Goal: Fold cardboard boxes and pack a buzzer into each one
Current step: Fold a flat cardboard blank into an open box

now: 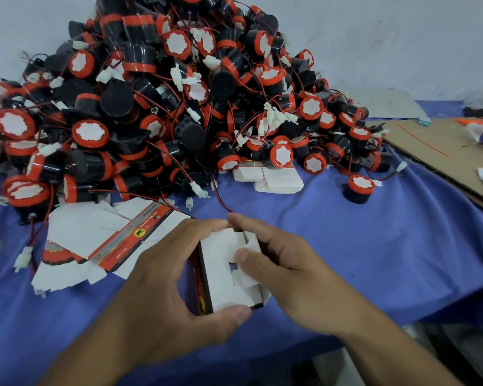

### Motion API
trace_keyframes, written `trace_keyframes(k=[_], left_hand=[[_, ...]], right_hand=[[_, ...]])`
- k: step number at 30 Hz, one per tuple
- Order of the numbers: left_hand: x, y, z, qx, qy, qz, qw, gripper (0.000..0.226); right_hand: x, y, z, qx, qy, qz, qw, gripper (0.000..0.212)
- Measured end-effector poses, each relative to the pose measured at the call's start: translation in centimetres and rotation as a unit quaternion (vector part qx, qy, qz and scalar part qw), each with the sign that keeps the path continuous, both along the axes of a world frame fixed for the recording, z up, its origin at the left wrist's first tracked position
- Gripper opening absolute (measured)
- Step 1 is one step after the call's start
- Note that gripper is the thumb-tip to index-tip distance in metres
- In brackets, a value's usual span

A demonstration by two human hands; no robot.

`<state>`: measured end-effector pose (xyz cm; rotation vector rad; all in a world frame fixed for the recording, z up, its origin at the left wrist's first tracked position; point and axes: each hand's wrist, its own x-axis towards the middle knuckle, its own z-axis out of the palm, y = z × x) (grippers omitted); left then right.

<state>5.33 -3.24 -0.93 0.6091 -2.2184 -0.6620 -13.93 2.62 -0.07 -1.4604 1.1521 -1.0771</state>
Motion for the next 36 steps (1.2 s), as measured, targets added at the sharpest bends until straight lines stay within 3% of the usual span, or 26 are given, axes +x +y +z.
trace_keyframes(k=[5, 10, 15, 19, 23, 26, 31, 36], left_hand=[[0.0, -0.1, 0.0, -0.002, -0.006, -0.011, 1.000, 0.075], [-0.5, 0.4, -0.1, -0.016, -0.018, -0.001, 1.000, 0.076], [-0.7, 0.4, 0.0, 0.005, -0.010, 0.005, 1.000, 0.072], [-0.3, 0.3, -0.2, 0.030, -0.001, -0.001, 1.000, 0.071], [0.1, 0.1, -0.3, 0.052, 0.017, -0.004, 0.998, 0.067], [0.4, 0.0, -0.1, 0.054, 0.025, 0.003, 0.998, 0.066], [0.5, 0.1, 0.2, 0.041, 0.027, 0.003, 0.999, 0.063], [0.3, 0.4, -0.1, 0.054, 0.017, -0.010, 0.998, 0.066]], right_hand=[[0.2, 0.2, -0.2, 0.001, -0.011, -0.005, 1.000, 0.047], [1.2, 0.3, -1.0, -0.033, 0.022, -0.093, 0.995, 0.031], [1.6, 0.3, -1.9, -0.012, 0.032, -0.097, 0.995, 0.056], [1.7, 0.1, -2.2, -0.005, -0.018, -0.082, 0.996, 0.057], [1.4, -0.1, -1.6, 0.055, -0.184, -0.036, 0.981, 0.043], [1.3, -0.3, -1.1, 0.062, -0.221, -0.025, 0.973, 0.039], [1.2, -0.3, -1.4, 0.037, -0.194, -0.034, 0.980, 0.042], [1.9, -0.2, -1.3, 0.038, -0.104, -0.082, 0.990, 0.048]])
